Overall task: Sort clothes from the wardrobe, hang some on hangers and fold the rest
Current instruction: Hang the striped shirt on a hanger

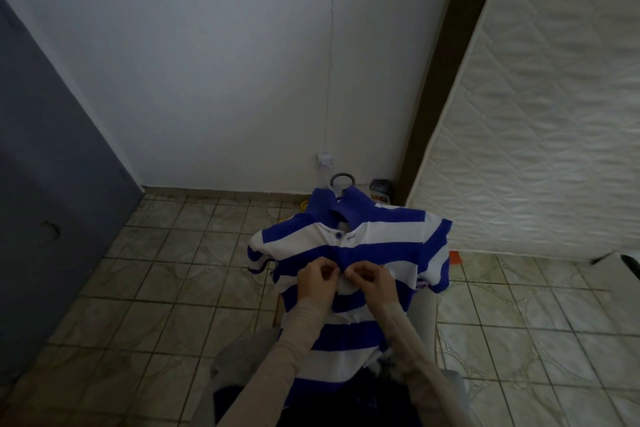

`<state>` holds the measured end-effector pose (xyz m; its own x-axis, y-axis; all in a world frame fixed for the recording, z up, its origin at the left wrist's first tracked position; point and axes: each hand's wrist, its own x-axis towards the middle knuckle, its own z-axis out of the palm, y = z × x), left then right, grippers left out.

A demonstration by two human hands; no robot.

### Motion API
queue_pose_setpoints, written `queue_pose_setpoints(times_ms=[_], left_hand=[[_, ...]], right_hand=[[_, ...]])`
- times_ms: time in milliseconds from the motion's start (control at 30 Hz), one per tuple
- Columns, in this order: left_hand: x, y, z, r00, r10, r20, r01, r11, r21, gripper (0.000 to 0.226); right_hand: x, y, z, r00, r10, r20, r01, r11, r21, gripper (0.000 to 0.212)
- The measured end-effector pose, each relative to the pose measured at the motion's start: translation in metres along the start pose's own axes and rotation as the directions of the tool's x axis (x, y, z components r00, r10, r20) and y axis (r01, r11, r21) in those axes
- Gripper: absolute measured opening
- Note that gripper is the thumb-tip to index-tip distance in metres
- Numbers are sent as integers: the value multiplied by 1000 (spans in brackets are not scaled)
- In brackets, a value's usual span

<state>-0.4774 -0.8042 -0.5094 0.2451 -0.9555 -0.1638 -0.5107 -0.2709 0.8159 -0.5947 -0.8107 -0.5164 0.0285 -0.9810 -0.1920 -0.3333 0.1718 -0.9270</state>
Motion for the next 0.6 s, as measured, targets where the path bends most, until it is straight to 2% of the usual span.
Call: queue_pose_setpoints(times_ms=[100, 267, 433, 533, 600], left_hand=[[1, -6, -4, 997, 17, 78, -17, 1000, 5, 16], [-2, -8, -4, 990, -6, 140, -2, 999, 53, 18], [-3, -13, -2, 988, -43, 147, 26, 994, 110, 20], [2, -12, -4, 987, -55, 153, 33, 989, 147, 20], [6, -8, -6, 987, -52, 152, 27, 987, 161, 21]], right_hand=[[0, -1, -1, 1000, 21, -9, -21, 1000, -1, 23], [4, -2, 1, 995, 33, -91, -48, 985, -164, 7], [8, -30, 1, 981, 18, -195, -56, 980, -192, 22], [22, -45, 2, 971, 58, -233, -138, 928, -346, 34], [30, -50, 2, 969, 64, -239, -165, 886, -433, 31]])
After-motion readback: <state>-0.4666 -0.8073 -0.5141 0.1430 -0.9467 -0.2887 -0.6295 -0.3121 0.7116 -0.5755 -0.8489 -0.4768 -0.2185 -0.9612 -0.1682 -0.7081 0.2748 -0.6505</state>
